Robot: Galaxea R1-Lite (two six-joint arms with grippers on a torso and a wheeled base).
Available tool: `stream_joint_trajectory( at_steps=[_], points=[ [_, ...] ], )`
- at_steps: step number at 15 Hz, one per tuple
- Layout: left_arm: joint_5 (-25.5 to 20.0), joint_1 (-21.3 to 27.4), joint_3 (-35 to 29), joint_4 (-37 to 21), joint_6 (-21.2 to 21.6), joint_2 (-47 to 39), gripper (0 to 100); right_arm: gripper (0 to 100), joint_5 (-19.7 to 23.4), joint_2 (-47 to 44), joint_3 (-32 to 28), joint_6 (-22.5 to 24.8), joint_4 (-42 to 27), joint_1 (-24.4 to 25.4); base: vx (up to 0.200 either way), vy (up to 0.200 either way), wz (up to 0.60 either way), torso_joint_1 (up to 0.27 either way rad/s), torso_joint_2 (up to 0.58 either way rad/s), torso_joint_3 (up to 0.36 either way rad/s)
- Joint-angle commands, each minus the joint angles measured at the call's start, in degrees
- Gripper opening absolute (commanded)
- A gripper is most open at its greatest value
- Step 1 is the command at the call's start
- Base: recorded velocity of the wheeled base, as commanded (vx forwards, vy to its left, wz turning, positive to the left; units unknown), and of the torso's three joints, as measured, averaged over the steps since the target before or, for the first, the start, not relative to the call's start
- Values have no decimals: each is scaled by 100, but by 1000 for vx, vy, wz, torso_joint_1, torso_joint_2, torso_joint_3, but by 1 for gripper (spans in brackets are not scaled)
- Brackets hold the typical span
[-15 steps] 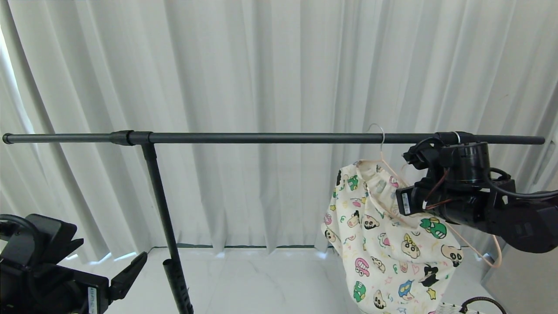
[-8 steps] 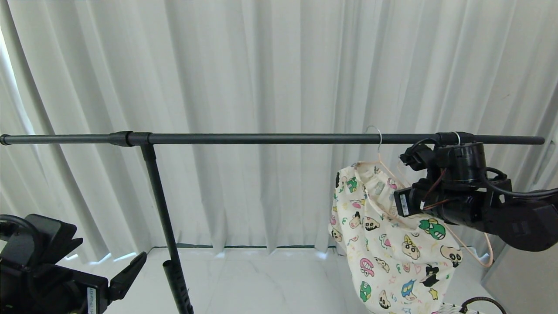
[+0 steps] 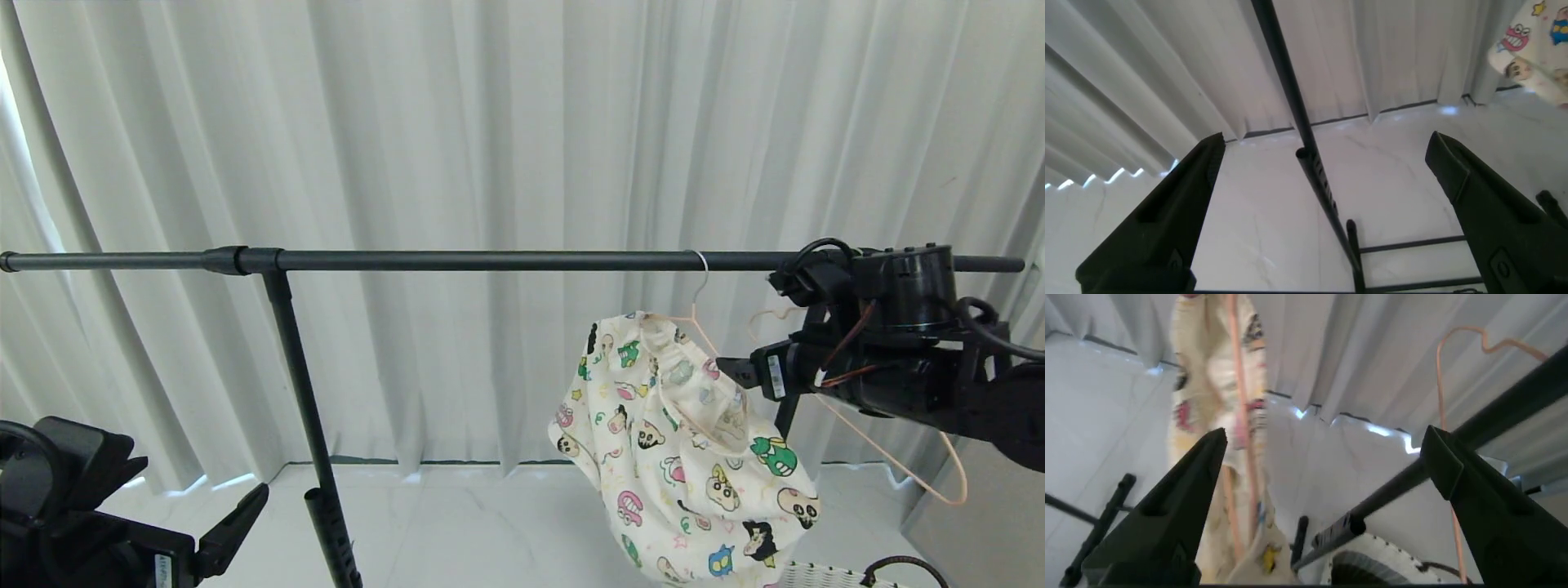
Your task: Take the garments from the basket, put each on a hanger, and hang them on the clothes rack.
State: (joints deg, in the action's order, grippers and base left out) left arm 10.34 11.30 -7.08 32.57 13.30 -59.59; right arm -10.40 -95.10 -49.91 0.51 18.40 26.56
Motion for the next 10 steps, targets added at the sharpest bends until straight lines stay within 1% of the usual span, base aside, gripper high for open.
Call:
stream_joint_trajectory(
  at_steps=[1,2,3,4,5,7,9,10],
  points=[
    [39,-5,-92,3,59,114,100,100,-138,1547,95,503,-1541,323,0,0,0,0,0,0],
    [126,-23,-144,3,155,114,100,100,-155,2004,192,836,-2015,358,0,0,0,0,0,0],
    [197,-23,-188,3,182,114,100,100,-164,2294,350,1056,-2033,350,0,0,0,0,0,0],
    [205,-23,-223,3,182,123,100,100,-235,2487,491,1127,-2033,332,-200,0,0,-2,2,2],
    [205,-31,-223,12,182,132,100,100,-472,2637,614,1135,-2033,323,-200,0,0,2,2,2],
    [214,-49,-223,3,191,220,100,100,-1105,2865,878,1223,-2033,314,-200,0,0,15,5,2],
    [214,-102,-223,3,191,263,100,100,-1263,3024,930,1329,-2033,235,-200,0,0,-15,0,7],
    [214,-172,-223,3,182,263,100,100,-1263,3050,921,1408,-2033,147,-200,0,0,2,-2,2]
  ],
)
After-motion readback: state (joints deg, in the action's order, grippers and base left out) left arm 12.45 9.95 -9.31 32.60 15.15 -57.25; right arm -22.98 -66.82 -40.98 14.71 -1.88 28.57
